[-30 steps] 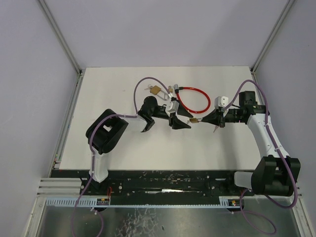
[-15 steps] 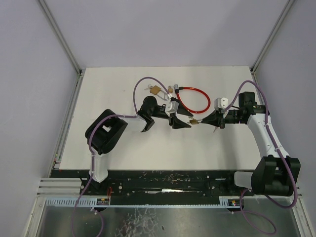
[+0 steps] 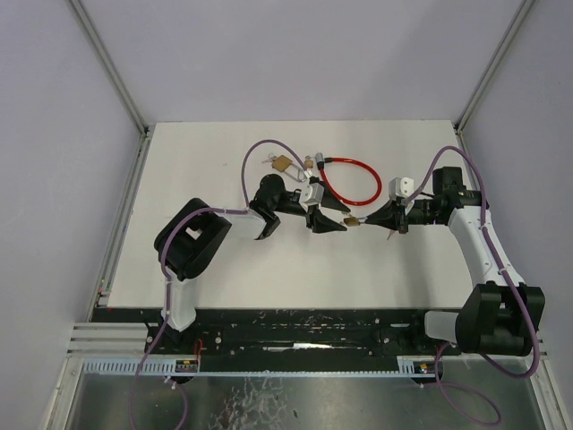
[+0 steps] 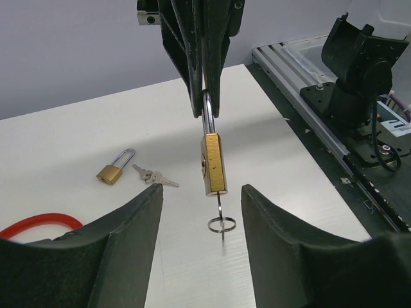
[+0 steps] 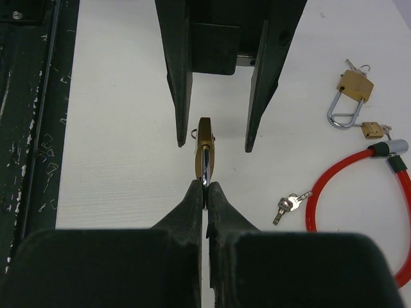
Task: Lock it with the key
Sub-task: Lock the lock.
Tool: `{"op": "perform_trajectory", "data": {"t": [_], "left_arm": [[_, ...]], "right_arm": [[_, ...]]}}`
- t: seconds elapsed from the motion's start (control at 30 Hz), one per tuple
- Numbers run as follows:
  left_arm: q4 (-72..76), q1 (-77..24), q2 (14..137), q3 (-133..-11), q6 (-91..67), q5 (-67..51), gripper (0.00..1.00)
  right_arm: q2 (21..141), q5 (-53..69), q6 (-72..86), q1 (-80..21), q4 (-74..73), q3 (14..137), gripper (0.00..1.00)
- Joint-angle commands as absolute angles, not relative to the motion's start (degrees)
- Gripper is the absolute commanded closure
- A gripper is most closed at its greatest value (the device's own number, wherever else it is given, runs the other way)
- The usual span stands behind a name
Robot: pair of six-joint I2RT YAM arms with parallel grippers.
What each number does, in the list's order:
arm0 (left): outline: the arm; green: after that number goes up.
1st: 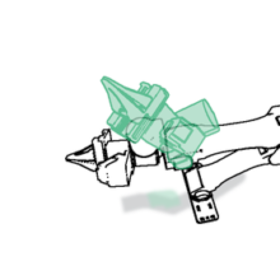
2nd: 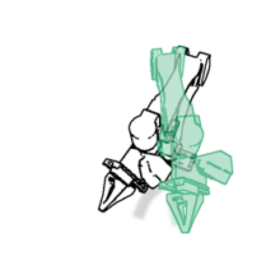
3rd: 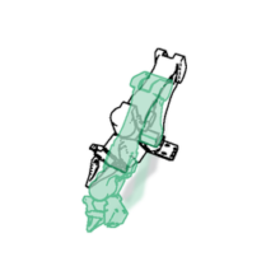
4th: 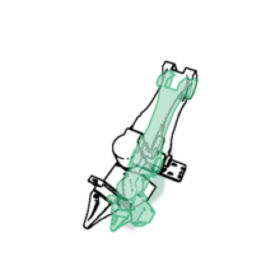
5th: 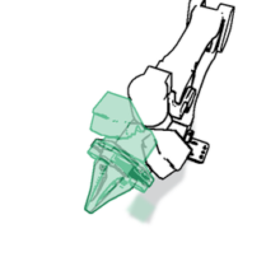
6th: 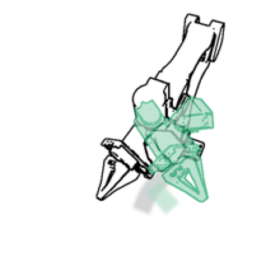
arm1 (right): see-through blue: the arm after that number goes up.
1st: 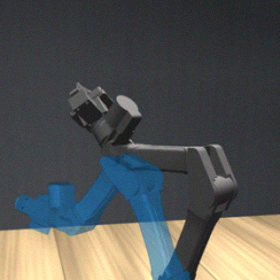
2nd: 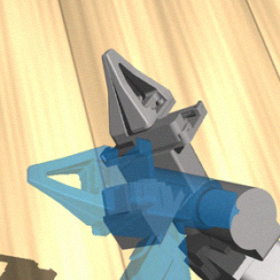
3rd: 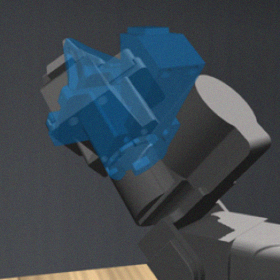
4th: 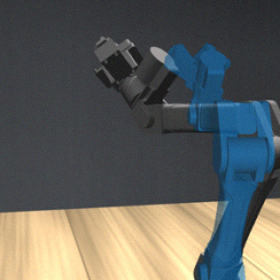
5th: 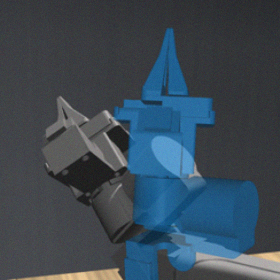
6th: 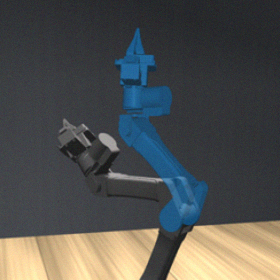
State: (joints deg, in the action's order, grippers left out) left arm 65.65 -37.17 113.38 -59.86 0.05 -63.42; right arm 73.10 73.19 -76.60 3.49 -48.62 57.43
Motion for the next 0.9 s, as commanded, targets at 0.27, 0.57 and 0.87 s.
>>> {"op": "perform_trajectory", "data": {"t": [0.27, 0.57, 0.87], "left_arm": [[68.3, -37.7, 113.4, -61.0, -1.5, -64.9, 0.56], [69.0, -38.8, 114.6, -62.3, -2.6, -65.3, 0.64], [64.2, -39.0, 114.6, -63.6, 0.4, -65.2, 0.96]], "right_arm": [[72.6, 76.8, -78.1, 3.4, -49.5, 58.6, 1.0], [72.9, 76.8, -78.0, 3.0, -49.4, 58.5, 1.0], [73.3, 76.5, -77.9, 2.0, -49.4, 58.6, 1.0]]}}
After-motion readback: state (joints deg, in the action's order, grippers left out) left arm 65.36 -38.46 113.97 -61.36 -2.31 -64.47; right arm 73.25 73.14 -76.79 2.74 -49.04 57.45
